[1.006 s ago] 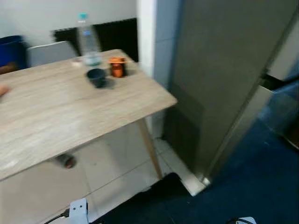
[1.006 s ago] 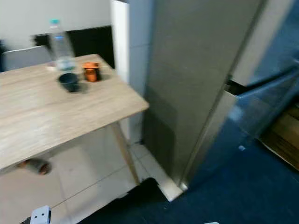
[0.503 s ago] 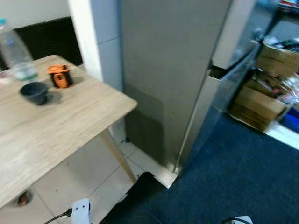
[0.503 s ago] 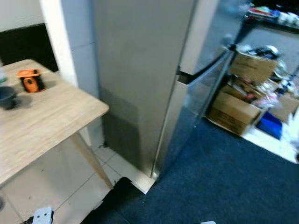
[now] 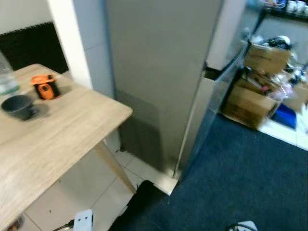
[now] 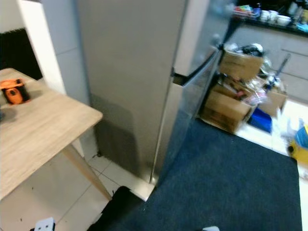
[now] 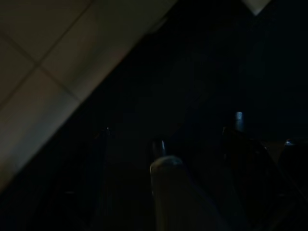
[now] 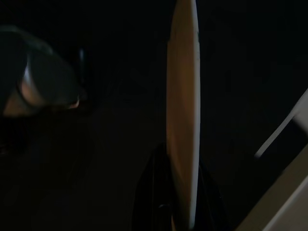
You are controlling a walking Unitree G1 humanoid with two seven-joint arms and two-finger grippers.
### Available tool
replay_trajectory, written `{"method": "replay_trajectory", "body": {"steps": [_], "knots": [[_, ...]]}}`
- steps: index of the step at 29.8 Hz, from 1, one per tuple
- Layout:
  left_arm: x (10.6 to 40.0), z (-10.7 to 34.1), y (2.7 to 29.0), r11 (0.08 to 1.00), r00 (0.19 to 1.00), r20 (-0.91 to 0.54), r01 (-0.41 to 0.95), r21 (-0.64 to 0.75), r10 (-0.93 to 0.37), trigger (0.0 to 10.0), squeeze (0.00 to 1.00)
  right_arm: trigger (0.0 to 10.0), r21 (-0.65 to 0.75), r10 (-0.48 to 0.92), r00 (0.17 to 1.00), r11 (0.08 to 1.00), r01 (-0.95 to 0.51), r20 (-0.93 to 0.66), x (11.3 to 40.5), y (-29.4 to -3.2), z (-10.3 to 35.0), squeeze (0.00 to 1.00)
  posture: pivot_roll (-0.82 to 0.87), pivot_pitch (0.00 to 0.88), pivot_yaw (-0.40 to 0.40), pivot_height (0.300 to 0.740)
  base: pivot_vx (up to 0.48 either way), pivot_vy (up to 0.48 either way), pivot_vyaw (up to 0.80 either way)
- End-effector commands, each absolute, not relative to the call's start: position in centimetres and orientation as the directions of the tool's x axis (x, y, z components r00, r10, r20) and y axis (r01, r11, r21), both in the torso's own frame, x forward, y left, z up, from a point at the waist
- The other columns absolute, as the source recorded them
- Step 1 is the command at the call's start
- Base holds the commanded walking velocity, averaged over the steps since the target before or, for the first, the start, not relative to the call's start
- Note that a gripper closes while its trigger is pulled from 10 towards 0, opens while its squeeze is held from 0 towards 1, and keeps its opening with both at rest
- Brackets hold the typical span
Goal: Restocking fridge
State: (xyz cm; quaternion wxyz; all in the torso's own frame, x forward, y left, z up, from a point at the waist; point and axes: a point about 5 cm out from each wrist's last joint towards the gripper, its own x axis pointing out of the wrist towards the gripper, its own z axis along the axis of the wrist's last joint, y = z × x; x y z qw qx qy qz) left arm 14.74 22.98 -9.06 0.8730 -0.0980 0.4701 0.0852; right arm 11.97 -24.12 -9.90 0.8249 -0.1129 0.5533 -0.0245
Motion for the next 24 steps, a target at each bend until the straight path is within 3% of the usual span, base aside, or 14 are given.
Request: {"method": "replay_trajectory", "body": {"steps": [1, 5, 18, 24], "knots": [[14.7, -9.1, 22.7, 0.968, 0.539, -0.841, -0.232, -0.091, 0.05, 10.0, 0.0, 10.0, -0.226, -0.178, 0.393, 0.971, -0.078, -0.902, 12.2, -24.6, -9.7, 0.0, -0.08, 0.024, 0.001, 0.74, 0.0, 0.0, -0.8], [14.7, -9.2, 22.6, 0.969, 0.539, -0.841, -0.227, -0.092, 0.046, 10.0, 0.0, 10.0, -0.23, -0.177, 0.404, 0.97, -0.085, -0.898, 12.4, -24.6, -9.6, 0.0, -0.08, 0.026, 0.0, 0.74, 0.0, 0.0, -0.8], [14.5, -9.4, 22.1, 0.971, 0.532, -0.847, -0.215, -0.107, 0.024, 10.0, 0.0, 10.0, -0.243, -0.175, 0.422, 0.963, -0.113, -0.89, 12.8, -24.5, -9.5, 0.0, -0.09, 0.032, -0.004, 0.74, 0.0, 0.0, 0.0], [14.4, -9.5, 21.7, 0.973, 0.527, -0.85, -0.197, -0.12, 0.002, 10.0, 0.0, 10.0, -0.246, -0.175, 0.424, 0.962, -0.118, -0.889, 12.8, -24.4, -9.5, 0.0, -0.09, 0.033, -0.004, 0.74, 0.0, -0.454, 0.0]]}}
